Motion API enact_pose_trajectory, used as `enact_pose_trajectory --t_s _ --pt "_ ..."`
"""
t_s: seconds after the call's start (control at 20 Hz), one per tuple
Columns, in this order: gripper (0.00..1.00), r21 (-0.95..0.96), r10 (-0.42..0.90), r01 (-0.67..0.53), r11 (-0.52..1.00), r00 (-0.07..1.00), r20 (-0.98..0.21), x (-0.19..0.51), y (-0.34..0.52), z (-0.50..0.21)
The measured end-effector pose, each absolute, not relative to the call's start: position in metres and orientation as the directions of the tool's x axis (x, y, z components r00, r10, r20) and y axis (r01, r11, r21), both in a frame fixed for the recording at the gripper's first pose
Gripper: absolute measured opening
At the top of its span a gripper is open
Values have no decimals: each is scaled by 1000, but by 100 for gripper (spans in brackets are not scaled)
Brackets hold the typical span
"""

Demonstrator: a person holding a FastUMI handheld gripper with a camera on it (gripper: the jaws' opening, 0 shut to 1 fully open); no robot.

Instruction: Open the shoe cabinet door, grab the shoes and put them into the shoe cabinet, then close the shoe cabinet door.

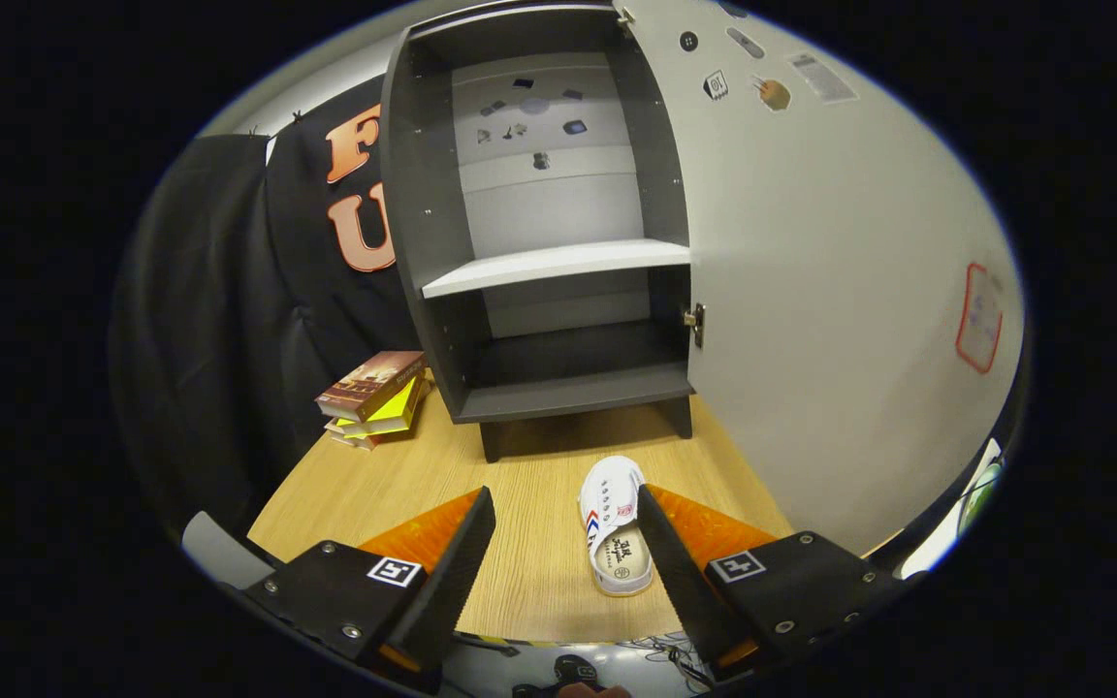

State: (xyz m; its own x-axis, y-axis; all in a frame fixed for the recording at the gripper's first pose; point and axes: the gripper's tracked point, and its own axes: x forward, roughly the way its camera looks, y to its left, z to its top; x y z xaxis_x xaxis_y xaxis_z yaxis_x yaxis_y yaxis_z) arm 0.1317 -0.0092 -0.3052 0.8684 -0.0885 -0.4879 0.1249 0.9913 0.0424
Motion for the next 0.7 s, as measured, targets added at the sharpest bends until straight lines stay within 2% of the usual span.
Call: enact_pose_trajectory --t_s 0.55,0.7 --pt "93 135 -27 151 979 760 -649 172 -28 -428" --pt "90 139 -9 144 980 724 -689 182 -33 -458"
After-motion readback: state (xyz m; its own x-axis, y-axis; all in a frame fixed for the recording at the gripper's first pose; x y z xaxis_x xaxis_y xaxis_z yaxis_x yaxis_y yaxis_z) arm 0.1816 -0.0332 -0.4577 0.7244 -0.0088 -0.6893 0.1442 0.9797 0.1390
